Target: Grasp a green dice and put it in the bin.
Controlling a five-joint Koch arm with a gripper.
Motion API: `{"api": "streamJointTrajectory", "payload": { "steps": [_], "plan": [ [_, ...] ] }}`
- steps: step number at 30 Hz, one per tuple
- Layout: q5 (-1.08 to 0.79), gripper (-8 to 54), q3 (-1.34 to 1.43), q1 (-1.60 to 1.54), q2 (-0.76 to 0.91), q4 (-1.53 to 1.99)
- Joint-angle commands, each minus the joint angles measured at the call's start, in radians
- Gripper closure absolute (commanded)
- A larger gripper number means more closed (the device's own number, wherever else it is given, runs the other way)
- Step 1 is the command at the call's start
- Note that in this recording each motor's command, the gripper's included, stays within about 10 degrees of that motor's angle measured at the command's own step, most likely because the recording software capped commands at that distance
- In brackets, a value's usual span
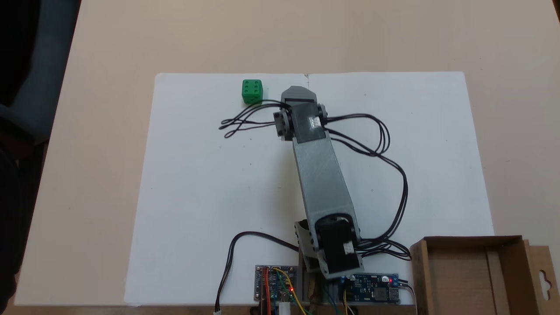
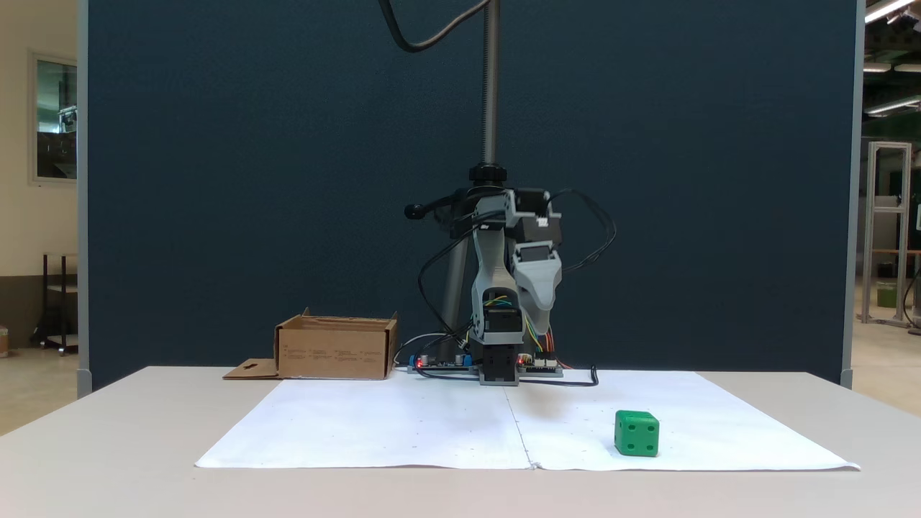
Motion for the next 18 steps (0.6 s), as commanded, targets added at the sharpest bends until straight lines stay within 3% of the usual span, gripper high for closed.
{"api": "streamJointTrajectory", "payload": {
  "steps": [1, 5, 18],
  "plan": [
    [0.109, 2.0, -0.121, -0.025, -0.066, 0.159],
    [0.155, 2.1, -0.305, -0.040, -0.195, 0.319],
    [0.265, 2.5, -0.782, -0.097, -0.525, 0.334]
  ]
}}
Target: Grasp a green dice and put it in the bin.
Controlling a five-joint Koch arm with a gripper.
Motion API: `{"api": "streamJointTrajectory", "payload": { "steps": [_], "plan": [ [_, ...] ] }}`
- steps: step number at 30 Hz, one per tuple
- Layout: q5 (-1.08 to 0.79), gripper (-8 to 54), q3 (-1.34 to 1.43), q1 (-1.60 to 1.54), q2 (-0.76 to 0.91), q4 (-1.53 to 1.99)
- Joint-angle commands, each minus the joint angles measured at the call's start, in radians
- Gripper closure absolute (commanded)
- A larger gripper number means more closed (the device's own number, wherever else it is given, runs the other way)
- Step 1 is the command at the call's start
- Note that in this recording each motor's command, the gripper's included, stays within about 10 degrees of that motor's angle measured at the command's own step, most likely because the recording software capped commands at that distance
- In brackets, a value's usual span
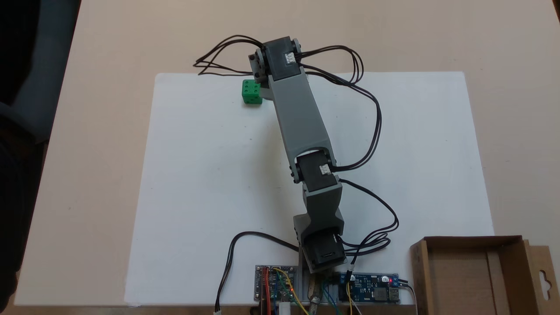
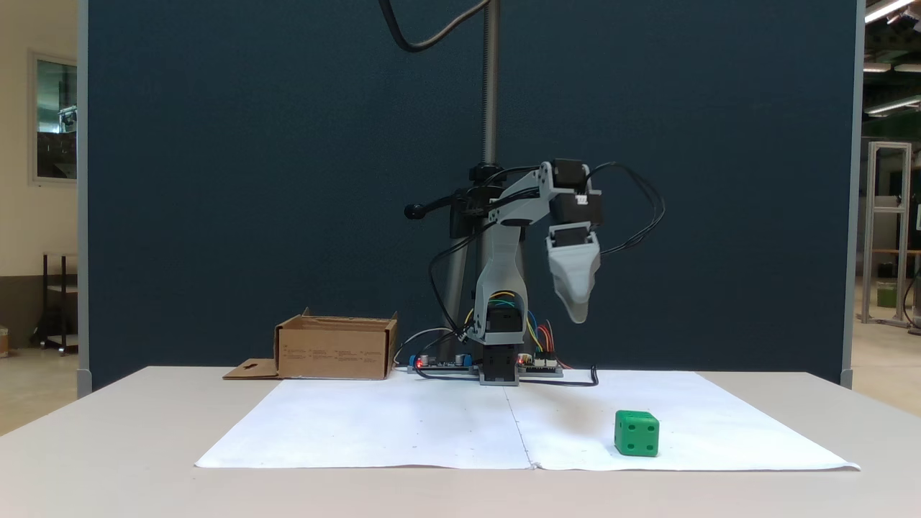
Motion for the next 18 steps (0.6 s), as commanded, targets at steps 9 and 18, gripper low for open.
{"api": "streamJointTrajectory", "payload": {
  "steps": [9, 18],
  "plan": [
    [0.155, 3.3, -0.209, -0.140, -0.140, 0.041],
    [0.169, 3.3, -0.235, -0.149, -0.299, -0.028]
  ]
}}
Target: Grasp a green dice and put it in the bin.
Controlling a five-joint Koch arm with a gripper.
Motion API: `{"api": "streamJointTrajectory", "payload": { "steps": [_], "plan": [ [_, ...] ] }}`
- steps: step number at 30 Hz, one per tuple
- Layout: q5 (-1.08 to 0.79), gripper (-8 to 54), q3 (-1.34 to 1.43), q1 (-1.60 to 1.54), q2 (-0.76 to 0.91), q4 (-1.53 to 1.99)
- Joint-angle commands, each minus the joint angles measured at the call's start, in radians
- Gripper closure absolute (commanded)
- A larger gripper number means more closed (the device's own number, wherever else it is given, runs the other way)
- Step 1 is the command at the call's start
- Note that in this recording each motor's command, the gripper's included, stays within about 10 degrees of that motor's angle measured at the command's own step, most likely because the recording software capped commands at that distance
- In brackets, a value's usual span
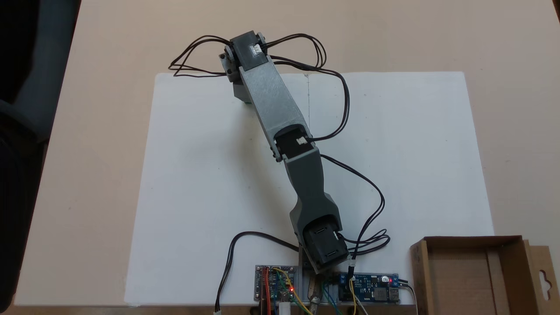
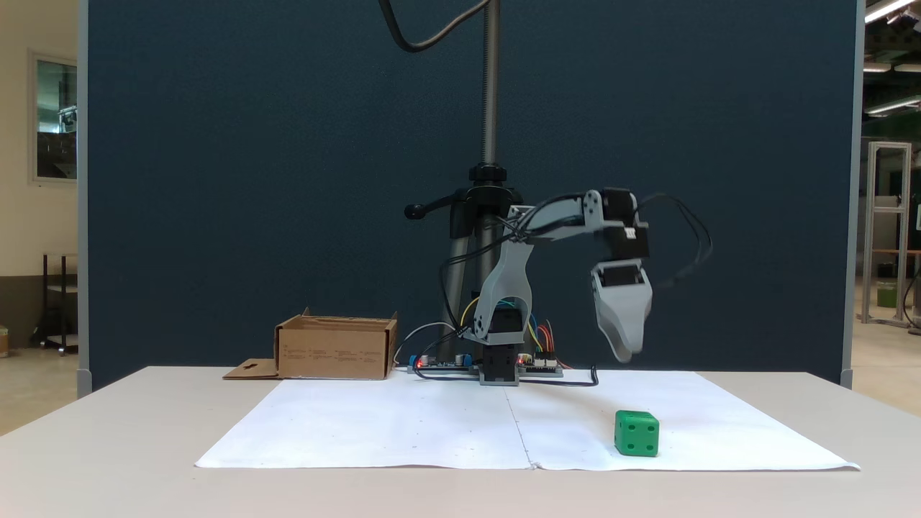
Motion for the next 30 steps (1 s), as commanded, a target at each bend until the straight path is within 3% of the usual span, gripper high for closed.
{"api": "streamJointTrajectory", "payload": {
  "steps": [1, 30],
  "plan": [
    [0.087, 3.3, -0.041, -0.017, 0.008, -0.025],
    [0.086, 3.3, -0.057, -0.002, -0.120, -0.129]
  ]
}}
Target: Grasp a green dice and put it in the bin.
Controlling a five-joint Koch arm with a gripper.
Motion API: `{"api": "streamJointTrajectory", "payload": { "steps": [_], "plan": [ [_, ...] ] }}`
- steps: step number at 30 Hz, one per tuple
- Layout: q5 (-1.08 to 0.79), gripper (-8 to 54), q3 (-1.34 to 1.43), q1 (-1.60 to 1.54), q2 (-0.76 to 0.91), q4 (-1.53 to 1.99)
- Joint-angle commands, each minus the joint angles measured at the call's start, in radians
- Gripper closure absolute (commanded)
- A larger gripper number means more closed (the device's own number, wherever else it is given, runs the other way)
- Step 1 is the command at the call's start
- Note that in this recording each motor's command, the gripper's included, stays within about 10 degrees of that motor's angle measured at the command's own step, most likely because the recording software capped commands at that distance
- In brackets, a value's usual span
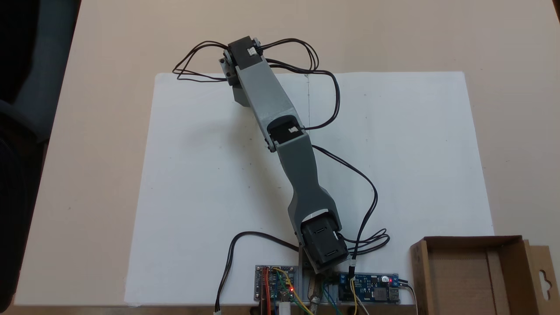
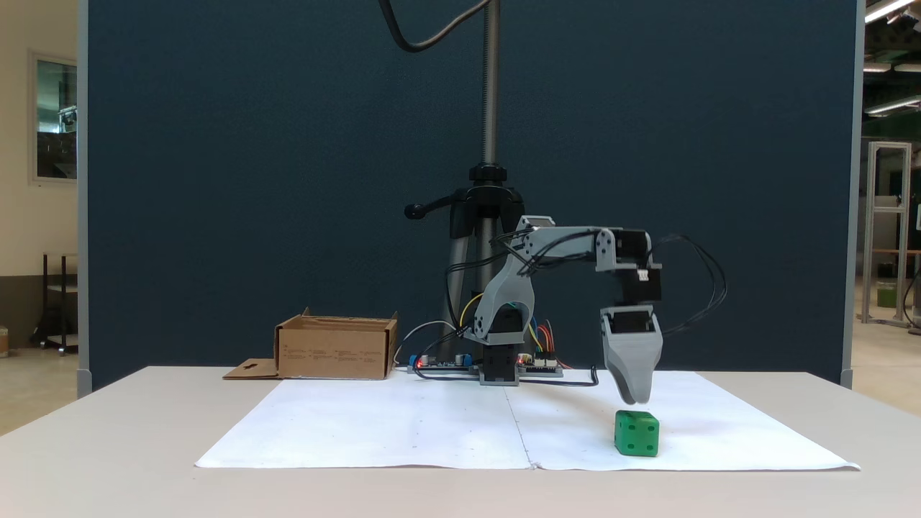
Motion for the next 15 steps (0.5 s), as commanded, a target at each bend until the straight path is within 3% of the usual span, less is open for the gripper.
{"api": "streamJointTrajectory", "payload": {
  "steps": [1, 15],
  "plan": [
    [0.084, 3.3, -0.041, -0.008, 0.017, -0.052],
    [0.084, 3.3, -0.041, 0.011, -0.049, -0.078]
  ]
}}
